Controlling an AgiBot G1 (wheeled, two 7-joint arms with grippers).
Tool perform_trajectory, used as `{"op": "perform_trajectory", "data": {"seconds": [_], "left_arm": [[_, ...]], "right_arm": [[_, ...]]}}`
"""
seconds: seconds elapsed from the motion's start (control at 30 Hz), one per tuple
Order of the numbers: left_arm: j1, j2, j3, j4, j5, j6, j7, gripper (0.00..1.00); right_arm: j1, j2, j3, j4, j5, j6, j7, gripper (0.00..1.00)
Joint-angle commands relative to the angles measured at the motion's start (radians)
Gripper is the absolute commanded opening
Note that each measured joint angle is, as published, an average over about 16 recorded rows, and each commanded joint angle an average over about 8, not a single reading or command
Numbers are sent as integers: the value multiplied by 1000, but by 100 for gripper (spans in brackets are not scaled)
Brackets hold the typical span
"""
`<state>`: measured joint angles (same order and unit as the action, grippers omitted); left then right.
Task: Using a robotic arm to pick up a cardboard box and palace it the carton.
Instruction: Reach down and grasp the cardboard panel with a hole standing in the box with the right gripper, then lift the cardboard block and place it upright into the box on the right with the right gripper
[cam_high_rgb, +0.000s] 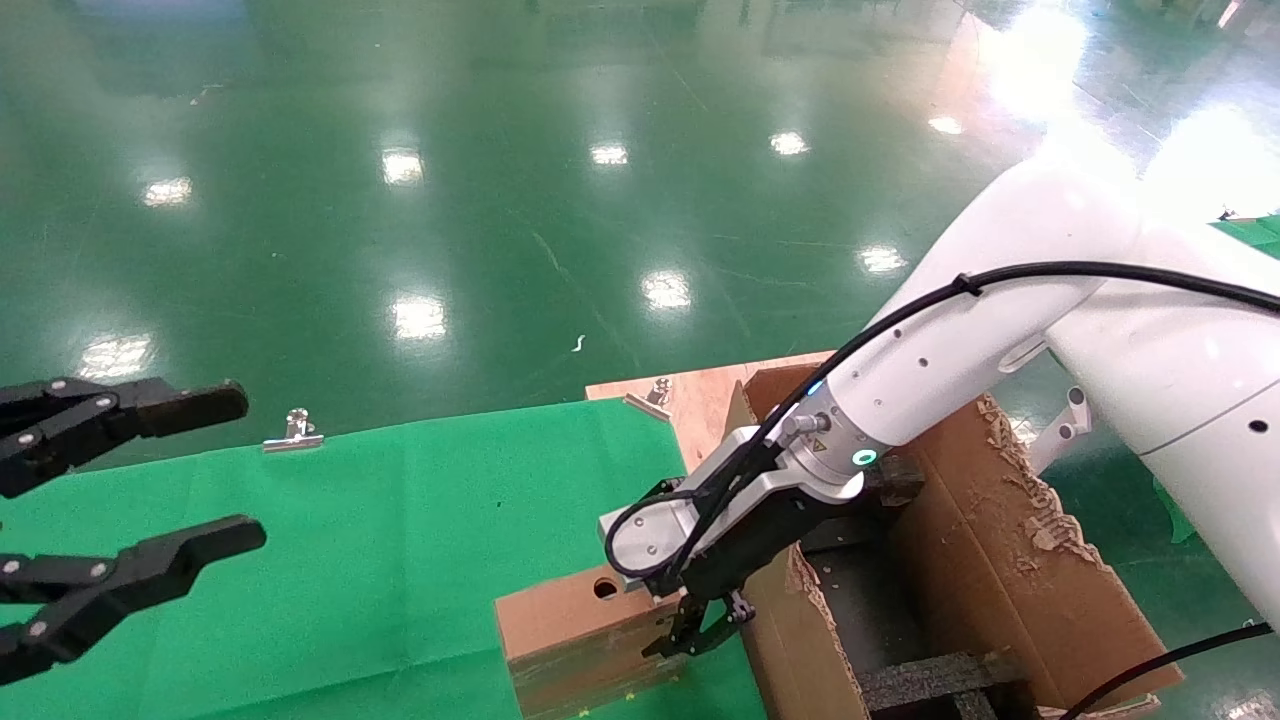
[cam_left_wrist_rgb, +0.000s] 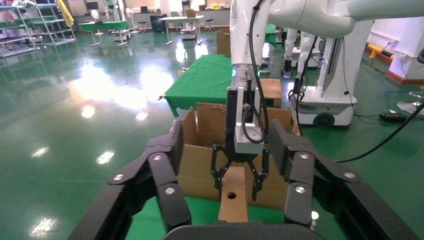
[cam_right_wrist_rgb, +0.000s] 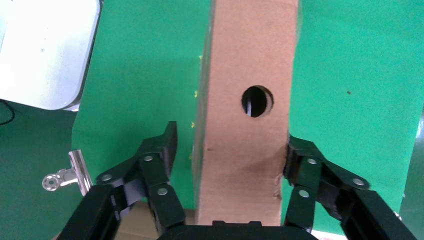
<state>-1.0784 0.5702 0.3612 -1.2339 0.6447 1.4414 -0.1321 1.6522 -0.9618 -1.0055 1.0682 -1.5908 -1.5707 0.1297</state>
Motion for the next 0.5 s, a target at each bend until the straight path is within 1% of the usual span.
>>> {"op": "perform_trajectory", "data": {"seconds": [0.03,0.5], "left_arm": [[0,0,0,0,0,0,0,100],[0,0,0,0,0,0,0,100]], "right_arm": [[0,0,1,0,0,0,0,0],[-2,1,2,-1,2,3,2,0]]}}
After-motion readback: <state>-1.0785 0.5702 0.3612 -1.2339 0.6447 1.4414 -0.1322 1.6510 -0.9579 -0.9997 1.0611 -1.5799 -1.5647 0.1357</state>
